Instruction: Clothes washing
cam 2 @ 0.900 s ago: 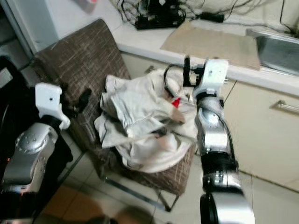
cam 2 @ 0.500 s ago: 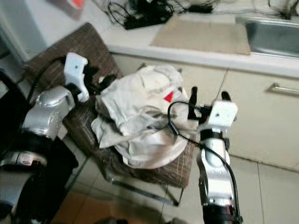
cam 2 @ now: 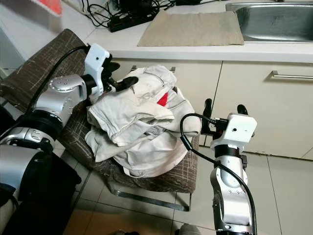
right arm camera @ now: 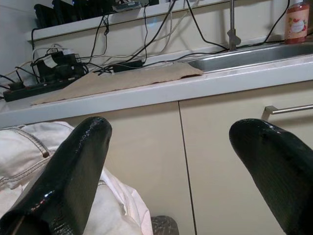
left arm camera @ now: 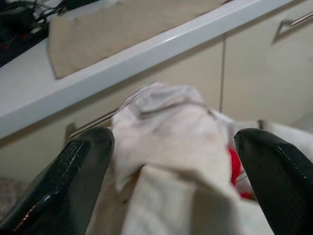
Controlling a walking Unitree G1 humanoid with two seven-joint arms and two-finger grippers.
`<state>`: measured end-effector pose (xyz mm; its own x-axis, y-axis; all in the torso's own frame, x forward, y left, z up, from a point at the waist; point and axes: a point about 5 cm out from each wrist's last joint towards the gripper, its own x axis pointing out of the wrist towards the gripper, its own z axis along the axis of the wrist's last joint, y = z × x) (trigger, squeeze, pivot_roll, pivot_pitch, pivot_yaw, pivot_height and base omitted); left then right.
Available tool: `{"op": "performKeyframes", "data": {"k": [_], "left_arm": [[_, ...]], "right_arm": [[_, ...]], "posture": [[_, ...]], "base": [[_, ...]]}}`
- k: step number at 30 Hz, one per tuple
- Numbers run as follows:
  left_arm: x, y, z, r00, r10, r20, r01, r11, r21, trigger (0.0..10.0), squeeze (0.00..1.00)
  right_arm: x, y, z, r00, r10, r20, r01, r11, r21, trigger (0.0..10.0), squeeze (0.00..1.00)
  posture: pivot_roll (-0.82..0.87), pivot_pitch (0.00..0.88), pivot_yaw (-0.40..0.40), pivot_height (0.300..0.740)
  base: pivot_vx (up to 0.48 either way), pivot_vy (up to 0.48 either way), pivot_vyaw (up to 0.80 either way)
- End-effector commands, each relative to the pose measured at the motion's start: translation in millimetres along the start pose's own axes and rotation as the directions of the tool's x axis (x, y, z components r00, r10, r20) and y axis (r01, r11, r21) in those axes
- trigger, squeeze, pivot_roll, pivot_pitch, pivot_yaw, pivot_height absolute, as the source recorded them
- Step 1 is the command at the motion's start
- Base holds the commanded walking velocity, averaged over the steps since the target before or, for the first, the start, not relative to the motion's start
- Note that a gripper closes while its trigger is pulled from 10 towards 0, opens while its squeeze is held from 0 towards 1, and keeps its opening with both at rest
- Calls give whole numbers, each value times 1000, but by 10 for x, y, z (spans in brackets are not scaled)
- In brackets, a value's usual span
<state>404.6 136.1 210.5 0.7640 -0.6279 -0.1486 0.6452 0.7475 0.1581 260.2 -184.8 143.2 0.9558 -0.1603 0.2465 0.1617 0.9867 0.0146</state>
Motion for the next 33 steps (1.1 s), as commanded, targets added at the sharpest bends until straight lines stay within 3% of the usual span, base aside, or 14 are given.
{"op": "performKeyframes", "data": {"k": [1,5,9,10,11,14,16,19,24,33], "left_arm": [[-51,92,25,999,36,-5,-36,999,10,10000,1000],[-140,244,-32,990,118,-78,-119,993,-17,10000,1000],[-205,290,-117,984,102,-146,-109,993,-43,10000,1000],[-222,306,-130,982,104,-156,-114,992,-56,10000,608],[-232,316,-137,981,104,-162,-115,991,-64,10000,0],[-255,306,-208,977,70,-200,-96,988,-123,10000,0],[-239,249,-244,981,8,-194,-54,972,-231,10000,0],[-224,225,-233,985,-16,-173,-33,960,-276,10000,0],[-169,139,-352,977,-2,-212,-54,964,-259,10000,0],[93,-324,-661,975,-6,-223,-57,960,-273,10000,0]], "right_arm": [[-2,30,14,1000,11,-5,-11,1000,14,10000,0],[32,95,5,998,52,-28,-51,998,31,10000,0],[50,121,-16,997,69,-46,-67,997,42,10000,0],[58,128,-29,996,72,-54,-69,996,49,10000,0],[60,132,-35,996,74,-60,-70,996,55,10000,0],[76,170,-61,993,91,-74,-85,994,70,10000,0],[91,197,-75,991,102,-82,-97,993,72,10000,0],[94,197,-76,991,102,-84,-96,993,72,10000,0],[101,197,-85,990,106,-92,-100,992,72,10000,0],[83,169,-91,989,109,-97,-103,993,56,10000,0]], "posture": [[-293,62,167,740],[-277,65,152,740],[-264,66,144,740],[-252,66,139,740],[-243,67,136,740],[-227,70,132,740],[-221,71,131,740],[-218,72,130,740],[-219,75,128,740],[-255,63,128,740]], "base": [[0,0,0],[0,0,0],[0,0,0],[0,0,0],[0,0,0],[0,0,0],[0,0,0],[0,0,0],[0,0,0],[0,0,0]]}}
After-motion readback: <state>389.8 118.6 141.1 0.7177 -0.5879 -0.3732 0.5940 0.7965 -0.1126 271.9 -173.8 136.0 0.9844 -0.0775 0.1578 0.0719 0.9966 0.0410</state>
